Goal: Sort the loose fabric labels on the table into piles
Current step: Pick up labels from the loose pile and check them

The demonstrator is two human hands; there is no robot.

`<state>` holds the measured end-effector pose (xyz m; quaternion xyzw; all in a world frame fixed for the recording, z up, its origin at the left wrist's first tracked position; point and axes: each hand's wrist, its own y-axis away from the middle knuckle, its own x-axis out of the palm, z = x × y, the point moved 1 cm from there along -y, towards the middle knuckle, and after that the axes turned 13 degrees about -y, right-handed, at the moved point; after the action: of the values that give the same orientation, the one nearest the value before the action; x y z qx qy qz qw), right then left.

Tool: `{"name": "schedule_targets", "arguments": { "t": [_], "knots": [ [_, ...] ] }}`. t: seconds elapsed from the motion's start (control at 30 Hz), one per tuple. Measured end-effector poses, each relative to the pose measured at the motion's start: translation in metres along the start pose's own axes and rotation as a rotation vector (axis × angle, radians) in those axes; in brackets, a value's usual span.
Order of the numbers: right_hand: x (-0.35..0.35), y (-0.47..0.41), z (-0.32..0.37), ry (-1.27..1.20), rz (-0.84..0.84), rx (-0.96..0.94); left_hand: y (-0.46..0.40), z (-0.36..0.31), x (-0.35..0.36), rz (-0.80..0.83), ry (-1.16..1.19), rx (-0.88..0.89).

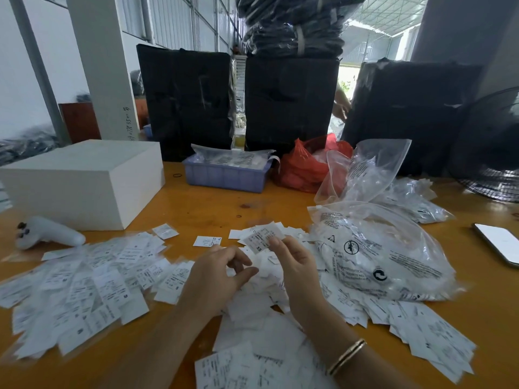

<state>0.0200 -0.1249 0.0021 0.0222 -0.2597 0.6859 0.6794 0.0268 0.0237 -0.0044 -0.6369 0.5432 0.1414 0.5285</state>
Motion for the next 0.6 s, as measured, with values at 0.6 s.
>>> {"name": "schedule_targets", "arguments": {
  "t": [0.6],
  "knots": [
    [-0.013,-0.004,0.000,0.533,0.095,-0.196,-0.002,0.004,-0.001,-0.060,0.177,-0.033]
  ]
}}
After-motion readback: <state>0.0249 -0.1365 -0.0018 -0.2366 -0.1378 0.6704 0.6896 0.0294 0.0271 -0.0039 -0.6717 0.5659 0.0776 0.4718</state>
